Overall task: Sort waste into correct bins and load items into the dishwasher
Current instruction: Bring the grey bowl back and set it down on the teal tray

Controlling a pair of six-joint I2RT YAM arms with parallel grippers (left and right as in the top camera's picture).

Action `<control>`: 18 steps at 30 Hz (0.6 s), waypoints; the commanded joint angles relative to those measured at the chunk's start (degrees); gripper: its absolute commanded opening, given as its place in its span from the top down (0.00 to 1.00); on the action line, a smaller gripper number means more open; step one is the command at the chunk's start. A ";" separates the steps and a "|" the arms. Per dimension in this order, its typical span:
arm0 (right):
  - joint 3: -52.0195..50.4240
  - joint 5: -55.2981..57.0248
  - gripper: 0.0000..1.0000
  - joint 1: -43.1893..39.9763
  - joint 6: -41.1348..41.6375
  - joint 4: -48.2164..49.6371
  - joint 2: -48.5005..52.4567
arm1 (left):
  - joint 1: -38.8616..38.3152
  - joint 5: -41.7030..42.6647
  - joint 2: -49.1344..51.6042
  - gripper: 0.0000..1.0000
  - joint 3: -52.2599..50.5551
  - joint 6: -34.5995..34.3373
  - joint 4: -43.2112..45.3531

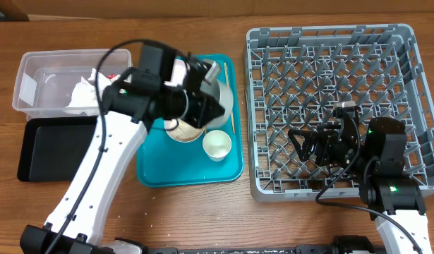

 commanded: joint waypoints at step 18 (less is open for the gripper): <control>1.38 -0.39 0.00 -0.13 0.24 0.26 -0.13 | -1.81 -26.53 2.08 0.96 -15.85 -13.49 -9.44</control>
